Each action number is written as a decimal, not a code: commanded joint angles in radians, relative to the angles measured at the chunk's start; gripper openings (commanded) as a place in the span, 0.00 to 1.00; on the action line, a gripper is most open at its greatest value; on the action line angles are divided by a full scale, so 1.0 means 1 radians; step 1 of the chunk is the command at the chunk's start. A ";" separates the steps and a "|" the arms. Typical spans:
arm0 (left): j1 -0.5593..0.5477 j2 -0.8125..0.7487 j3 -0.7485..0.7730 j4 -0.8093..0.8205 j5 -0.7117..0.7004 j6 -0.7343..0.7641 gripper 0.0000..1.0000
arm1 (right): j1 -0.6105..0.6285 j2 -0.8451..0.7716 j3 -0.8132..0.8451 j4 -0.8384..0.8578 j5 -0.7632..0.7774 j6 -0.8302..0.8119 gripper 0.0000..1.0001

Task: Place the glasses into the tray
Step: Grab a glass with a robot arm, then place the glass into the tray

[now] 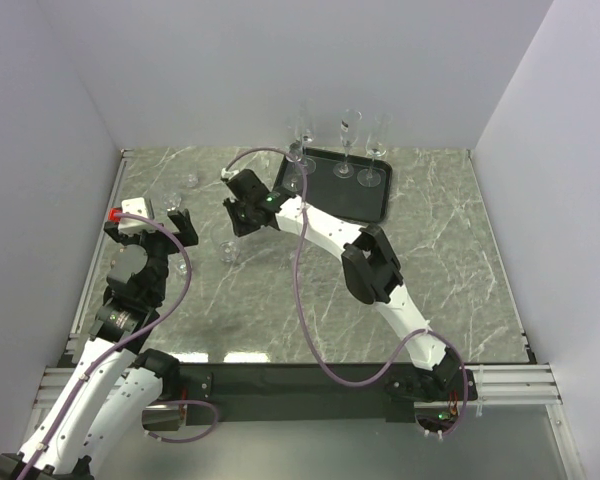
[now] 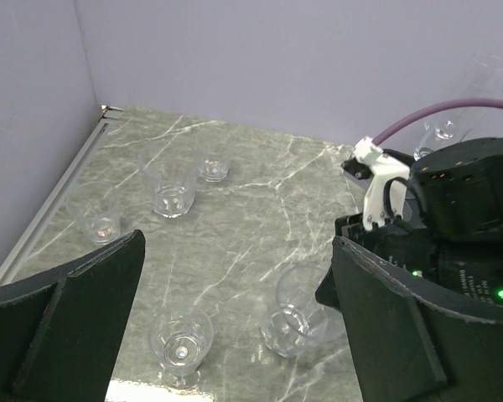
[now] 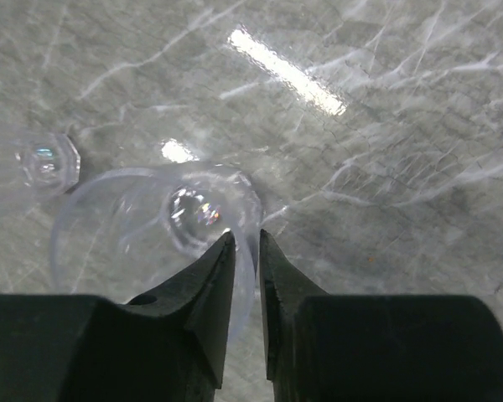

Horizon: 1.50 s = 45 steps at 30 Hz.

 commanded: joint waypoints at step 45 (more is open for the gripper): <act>0.004 0.002 -0.002 0.041 0.010 0.019 0.99 | -0.456 -0.426 -0.384 0.142 -0.050 -0.352 0.00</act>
